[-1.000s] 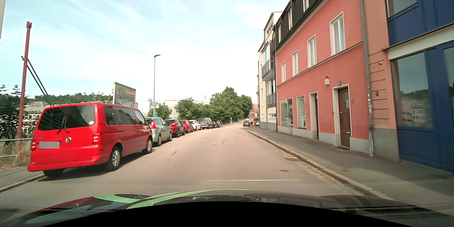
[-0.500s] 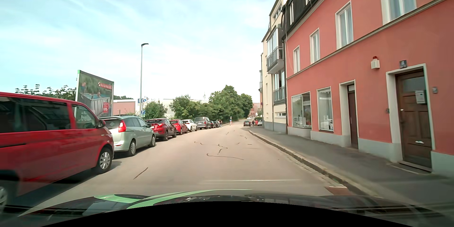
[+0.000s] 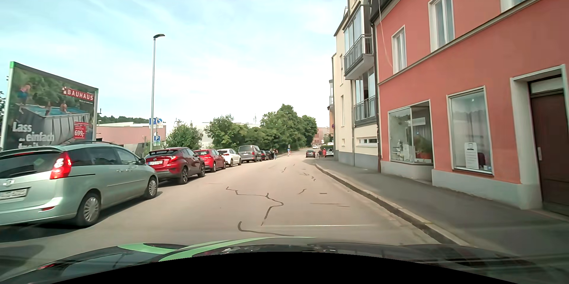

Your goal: Follow the waypoints while adhering to traffic rules and regulations

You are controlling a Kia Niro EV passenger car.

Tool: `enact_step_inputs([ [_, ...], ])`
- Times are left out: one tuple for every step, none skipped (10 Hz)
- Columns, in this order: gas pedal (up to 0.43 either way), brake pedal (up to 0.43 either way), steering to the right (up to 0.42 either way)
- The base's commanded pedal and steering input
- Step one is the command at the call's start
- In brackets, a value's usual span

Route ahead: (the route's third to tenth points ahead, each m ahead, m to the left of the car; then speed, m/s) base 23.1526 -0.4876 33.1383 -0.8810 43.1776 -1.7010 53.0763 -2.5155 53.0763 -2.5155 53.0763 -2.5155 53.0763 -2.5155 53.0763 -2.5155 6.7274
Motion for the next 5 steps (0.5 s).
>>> enact_step_inputs([
  [0.0,0.0,0.0],
  [0.0,0.0,0.0],
  [0.0,0.0,0.0],
  [0.0,0.0,0.0],
  [0.0,0.0,0.0],
])
